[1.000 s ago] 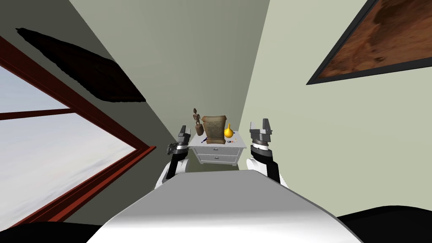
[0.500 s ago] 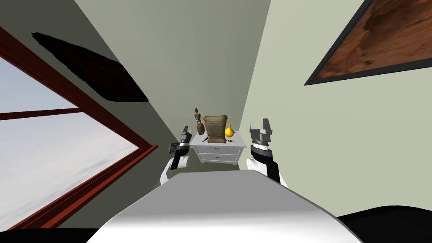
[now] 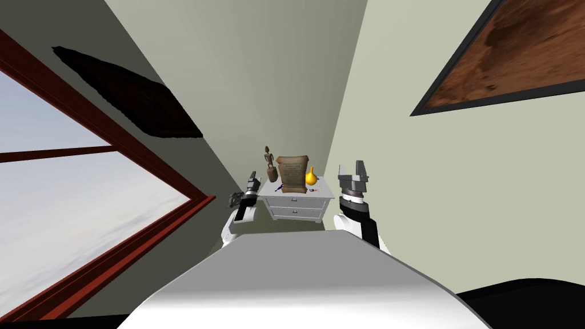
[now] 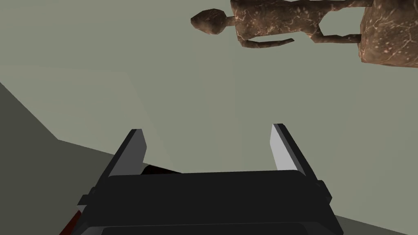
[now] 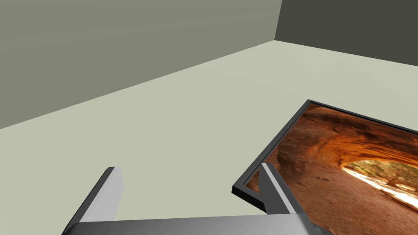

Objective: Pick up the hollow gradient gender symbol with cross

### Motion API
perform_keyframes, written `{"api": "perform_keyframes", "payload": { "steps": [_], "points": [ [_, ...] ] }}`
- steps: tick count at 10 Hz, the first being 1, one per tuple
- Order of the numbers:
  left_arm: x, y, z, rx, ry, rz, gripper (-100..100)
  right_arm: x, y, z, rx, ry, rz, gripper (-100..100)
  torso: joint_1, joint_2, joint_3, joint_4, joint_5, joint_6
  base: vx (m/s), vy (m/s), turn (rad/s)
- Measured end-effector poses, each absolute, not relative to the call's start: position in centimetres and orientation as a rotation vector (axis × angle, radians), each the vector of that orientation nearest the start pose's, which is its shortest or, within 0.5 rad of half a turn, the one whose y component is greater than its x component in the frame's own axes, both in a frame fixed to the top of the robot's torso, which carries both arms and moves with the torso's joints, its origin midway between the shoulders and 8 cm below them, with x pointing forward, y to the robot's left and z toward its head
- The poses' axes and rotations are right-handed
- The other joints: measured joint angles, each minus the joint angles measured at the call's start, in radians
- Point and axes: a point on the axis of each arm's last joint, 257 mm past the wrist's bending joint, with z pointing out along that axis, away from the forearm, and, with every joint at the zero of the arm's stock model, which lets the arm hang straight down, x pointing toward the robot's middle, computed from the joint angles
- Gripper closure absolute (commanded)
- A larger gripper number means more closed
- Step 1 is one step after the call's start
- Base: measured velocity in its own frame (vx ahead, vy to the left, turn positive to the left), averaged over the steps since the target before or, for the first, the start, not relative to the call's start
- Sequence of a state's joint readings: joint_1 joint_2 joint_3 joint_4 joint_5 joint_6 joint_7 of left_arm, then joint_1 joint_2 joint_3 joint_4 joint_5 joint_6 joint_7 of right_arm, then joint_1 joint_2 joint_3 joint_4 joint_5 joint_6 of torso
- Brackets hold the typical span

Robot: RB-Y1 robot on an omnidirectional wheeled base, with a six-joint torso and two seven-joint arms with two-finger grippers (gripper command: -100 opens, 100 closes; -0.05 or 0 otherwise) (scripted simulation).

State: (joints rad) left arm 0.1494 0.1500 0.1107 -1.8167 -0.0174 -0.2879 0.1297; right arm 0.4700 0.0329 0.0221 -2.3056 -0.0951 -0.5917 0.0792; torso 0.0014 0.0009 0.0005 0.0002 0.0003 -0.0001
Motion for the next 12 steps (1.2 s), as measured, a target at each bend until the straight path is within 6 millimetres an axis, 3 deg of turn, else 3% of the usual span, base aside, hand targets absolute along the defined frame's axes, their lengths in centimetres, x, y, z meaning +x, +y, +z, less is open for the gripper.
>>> {"api": "perform_keyframes", "payload": {
  "steps": [8, 12],
  "points": [
    [54.3, 35.4, -15.4, -1.158, 0.948, -1.233, -100, 32.2, -28.2, 6.1, 0.602, 0.44, 1.344, 0, 0.0, -0.001, 0.0, 0.0, 0.0, 0.0, -0.013, 0.017, -0.007],
    [55.8, 36.4, -18.9, -1.278, 0.973, -1.209, -100, 32.2, -28.2, 6.1, 0.602, 0.44, 1.344, 0, -0.001, -0.001, 0.0, 0.0, 0.0, 0.0, -0.008, 0.012, -0.009]
  ]
}}
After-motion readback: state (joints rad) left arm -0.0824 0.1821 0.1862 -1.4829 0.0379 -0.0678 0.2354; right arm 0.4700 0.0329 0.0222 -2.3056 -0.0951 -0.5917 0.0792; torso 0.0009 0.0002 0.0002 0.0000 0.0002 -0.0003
